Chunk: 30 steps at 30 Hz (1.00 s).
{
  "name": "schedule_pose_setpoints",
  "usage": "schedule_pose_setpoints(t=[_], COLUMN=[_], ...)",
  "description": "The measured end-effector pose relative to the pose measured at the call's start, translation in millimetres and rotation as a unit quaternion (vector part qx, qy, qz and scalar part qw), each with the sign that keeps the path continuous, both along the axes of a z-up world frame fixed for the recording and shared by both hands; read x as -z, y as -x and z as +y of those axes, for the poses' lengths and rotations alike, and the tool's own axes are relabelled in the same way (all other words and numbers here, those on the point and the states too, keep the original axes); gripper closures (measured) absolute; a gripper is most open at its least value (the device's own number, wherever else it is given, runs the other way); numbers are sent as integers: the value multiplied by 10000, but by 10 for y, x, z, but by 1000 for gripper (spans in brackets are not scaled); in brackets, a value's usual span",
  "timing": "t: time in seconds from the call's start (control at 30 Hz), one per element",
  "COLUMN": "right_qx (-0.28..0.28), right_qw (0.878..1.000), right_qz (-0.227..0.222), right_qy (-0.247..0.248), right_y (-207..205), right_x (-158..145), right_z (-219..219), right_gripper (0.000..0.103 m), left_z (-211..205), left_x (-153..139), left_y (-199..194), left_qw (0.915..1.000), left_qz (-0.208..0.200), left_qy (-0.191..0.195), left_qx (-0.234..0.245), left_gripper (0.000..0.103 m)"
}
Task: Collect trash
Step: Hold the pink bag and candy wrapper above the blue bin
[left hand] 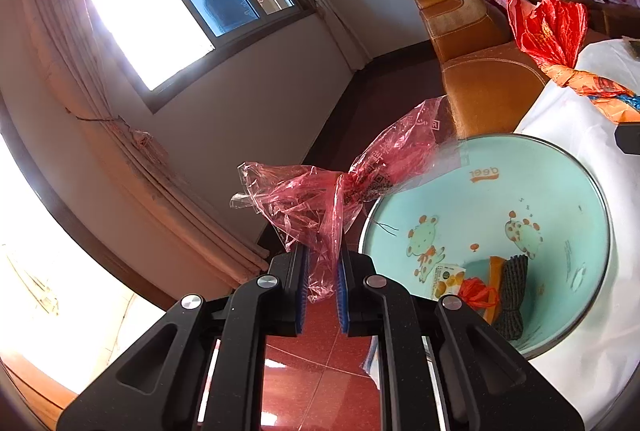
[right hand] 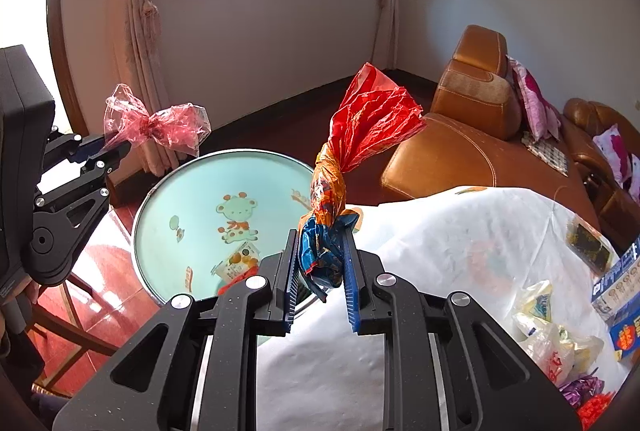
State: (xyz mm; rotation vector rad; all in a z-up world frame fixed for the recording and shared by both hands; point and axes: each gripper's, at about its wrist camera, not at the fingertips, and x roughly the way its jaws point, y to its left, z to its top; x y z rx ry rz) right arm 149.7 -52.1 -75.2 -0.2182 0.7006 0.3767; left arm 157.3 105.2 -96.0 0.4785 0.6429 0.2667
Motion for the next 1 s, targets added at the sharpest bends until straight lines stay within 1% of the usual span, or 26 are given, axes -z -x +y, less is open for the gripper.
schedule_pose_setpoints(t=[0.1, 0.27, 0.67, 1.0], right_qx=[-23, -47, -107, -174], right_qw=[10000, 9999, 9998, 9997], right_qz=[16, 37, 85, 97], right_qy=[41, 100, 152, 167], right_y=[-16, -44, -92, -100], right_x=[20, 50, 100, 101], right_z=[36, 70, 145, 190], right_gripper=[83, 83, 83, 83], left_z=[-3, 2, 15, 35], left_x=[17, 43, 73, 65], left_y=[-6, -14, -39, -40], left_qw=[9998, 9994, 9991, 9994], left_qz=[-40, -66, -71, -54], left_qy=[-160, -320, -383, -312], left_qx=[-58, -103, -147, -128], left_gripper=[92, 92, 91, 91])
